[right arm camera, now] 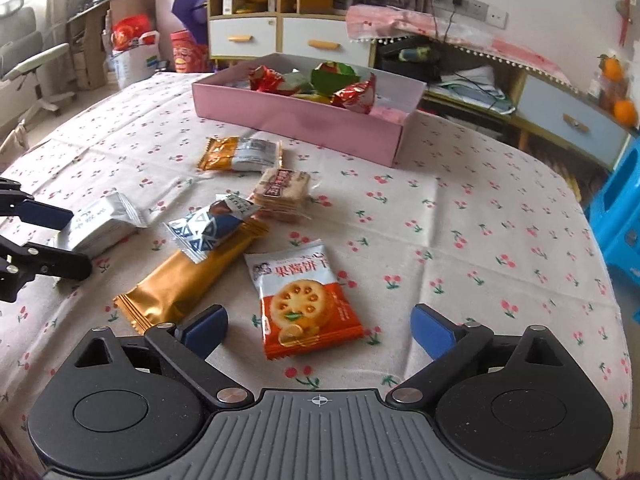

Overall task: Organize snacks
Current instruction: 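Grasp the white monkey-print packet with the left tool while the right tool grasps the orange fruit-biscuit packet, then carry both packets into the pink box and open both tools to release them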

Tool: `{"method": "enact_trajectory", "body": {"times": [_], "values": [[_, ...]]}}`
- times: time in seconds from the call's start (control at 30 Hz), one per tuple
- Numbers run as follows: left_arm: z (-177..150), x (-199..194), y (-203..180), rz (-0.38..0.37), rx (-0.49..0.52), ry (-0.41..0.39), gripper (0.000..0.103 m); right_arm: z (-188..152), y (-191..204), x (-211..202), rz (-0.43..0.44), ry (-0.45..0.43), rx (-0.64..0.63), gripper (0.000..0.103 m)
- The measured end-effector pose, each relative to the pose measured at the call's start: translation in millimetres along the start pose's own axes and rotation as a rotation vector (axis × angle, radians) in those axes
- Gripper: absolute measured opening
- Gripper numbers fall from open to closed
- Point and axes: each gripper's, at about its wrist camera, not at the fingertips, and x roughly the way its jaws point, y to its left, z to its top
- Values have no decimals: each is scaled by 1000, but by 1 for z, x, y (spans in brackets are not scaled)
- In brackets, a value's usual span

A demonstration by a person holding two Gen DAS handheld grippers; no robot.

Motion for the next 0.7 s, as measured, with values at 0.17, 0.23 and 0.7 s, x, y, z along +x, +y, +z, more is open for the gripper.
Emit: {"method": "enact_trajectory", "body": {"times": [0.17,0.23,0.7], "values": [[1,0,3,-6,-25,2,55,5,3,1,23,7,0,89],[2,0,3,-8,-33,4,55,6,5,1,37,8,-1,83],[10,-3,13,-16,-119,8,53,18,14,-4,84,17,-13,40]]}}
